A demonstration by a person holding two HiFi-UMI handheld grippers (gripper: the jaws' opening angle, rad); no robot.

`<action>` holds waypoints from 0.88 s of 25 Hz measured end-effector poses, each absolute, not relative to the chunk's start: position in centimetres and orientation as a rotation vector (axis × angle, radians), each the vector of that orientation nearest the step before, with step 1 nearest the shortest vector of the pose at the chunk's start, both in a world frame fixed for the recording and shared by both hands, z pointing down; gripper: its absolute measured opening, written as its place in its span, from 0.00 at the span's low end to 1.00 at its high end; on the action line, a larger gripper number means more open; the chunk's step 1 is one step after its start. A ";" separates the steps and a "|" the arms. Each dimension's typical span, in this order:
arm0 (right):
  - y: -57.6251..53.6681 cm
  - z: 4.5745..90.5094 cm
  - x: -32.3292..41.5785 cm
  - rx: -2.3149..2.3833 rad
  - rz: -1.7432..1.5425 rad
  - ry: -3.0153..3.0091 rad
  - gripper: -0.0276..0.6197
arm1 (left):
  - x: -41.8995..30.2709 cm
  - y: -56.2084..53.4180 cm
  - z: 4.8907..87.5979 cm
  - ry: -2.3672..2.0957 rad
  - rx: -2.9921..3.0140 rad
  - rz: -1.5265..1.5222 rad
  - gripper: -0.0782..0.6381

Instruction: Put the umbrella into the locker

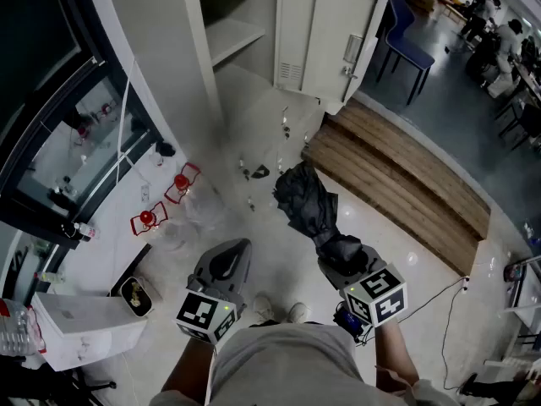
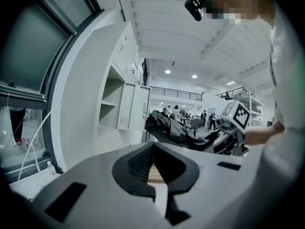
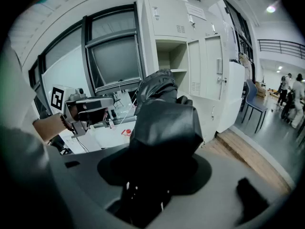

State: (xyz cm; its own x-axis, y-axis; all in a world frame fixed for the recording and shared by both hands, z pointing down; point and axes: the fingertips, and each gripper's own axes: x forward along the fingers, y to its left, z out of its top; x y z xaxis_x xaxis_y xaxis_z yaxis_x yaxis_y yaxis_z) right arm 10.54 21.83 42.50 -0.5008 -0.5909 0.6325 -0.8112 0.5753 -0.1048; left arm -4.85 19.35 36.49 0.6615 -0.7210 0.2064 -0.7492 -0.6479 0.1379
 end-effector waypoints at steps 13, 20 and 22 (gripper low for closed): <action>26.2 42.4 10.7 1.073 0.587 -2.301 0.37 | -3.6 24.2 36.0 -1.195 2.663 0.212 0.13; 25.5 42.5 9.2 1.069 0.578 -2.290 0.37 | -4.2 23.5 35.5 -1.169 2.695 0.211 0.13; 24.8 42.3 8.8 1.077 0.581 -2.292 0.37 | -4.4 22.9 35.3 -1.157 2.711 0.219 0.13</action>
